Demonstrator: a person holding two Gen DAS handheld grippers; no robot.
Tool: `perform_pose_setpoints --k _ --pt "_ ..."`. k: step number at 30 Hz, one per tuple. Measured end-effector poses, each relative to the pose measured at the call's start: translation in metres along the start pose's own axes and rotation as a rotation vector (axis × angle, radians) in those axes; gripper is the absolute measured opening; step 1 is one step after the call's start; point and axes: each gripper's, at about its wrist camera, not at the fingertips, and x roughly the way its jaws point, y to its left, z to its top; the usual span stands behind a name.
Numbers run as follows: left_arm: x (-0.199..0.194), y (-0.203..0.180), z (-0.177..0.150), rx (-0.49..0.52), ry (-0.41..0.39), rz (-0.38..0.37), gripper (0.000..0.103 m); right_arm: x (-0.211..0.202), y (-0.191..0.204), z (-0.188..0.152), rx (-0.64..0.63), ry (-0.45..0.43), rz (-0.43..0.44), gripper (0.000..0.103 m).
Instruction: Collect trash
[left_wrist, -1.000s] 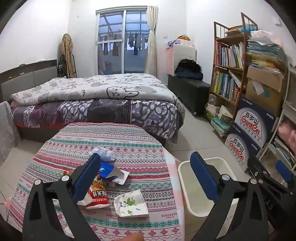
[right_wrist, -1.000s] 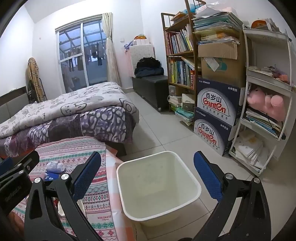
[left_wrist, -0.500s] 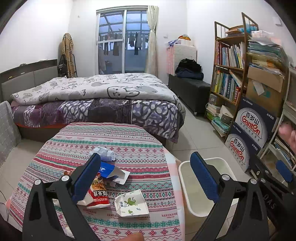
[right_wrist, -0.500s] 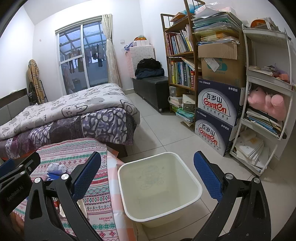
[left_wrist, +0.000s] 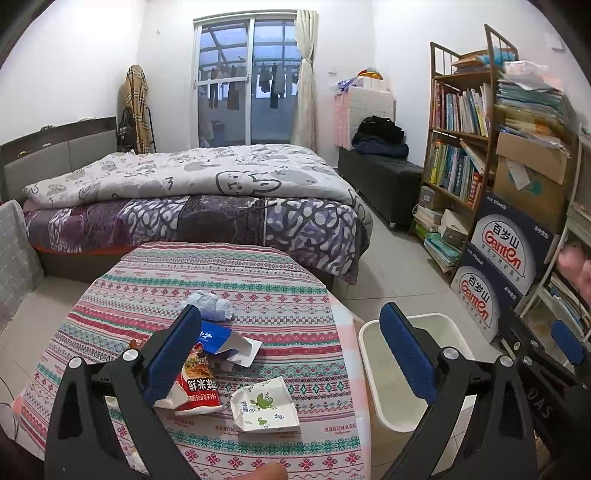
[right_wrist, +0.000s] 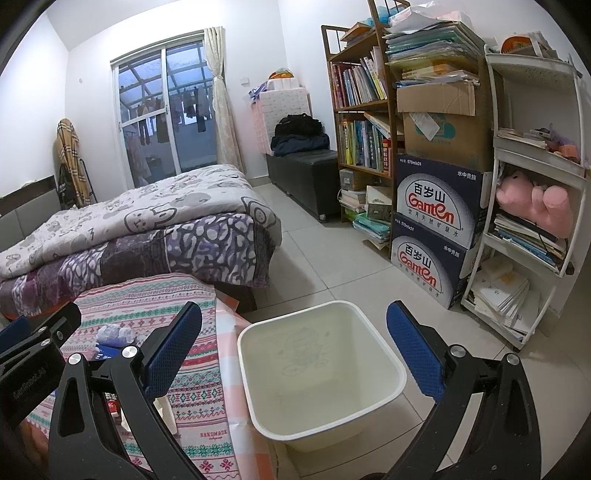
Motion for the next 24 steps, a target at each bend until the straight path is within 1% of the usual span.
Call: perform_pose_setpoints --k 24 --pt "0.0008 0.0106 -0.0036 -0.006 0.005 0.005 0.094 0.0012 0.0022 -0.0006 0.003 0.004 0.002 0.096"
